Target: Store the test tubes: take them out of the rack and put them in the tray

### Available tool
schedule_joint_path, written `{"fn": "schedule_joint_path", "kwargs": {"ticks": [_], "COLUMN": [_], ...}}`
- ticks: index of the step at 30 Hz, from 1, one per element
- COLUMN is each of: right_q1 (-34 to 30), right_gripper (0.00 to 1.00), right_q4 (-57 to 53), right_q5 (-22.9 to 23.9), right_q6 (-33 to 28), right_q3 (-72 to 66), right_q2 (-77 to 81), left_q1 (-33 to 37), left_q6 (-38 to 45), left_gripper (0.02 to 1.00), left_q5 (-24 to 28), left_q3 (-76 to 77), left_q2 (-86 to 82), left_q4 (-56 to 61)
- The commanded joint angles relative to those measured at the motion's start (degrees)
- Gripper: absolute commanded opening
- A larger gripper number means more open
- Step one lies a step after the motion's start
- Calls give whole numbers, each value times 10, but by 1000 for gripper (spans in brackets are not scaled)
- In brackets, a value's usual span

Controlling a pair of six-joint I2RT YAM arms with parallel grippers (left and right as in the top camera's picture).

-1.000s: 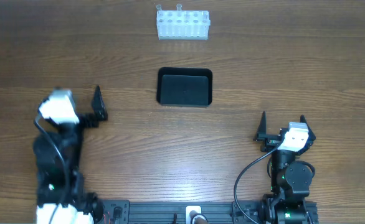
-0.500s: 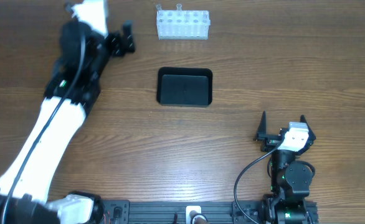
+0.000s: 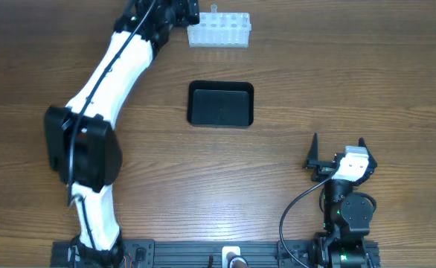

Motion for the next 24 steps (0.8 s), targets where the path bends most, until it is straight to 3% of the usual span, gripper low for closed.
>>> {"fn": "schedule_joint_path", "kwargs": {"ticks": [1, 24], "right_q1": [-3, -3], "right_gripper": [993, 991], "right_q4": [-1, -1], "right_q5": [-3, -3], "right_q6": [5, 5], "right_q3": [-4, -4], "right_q2": [-5, -5], "left_q1": [-9, -15], "left_q6": [-17, -32], "left_gripper": [996, 963], "left_q5": [-3, -26], "left_q3": [57, 72], "left_q2": [51, 137], "left_q4": [-3, 72]}}
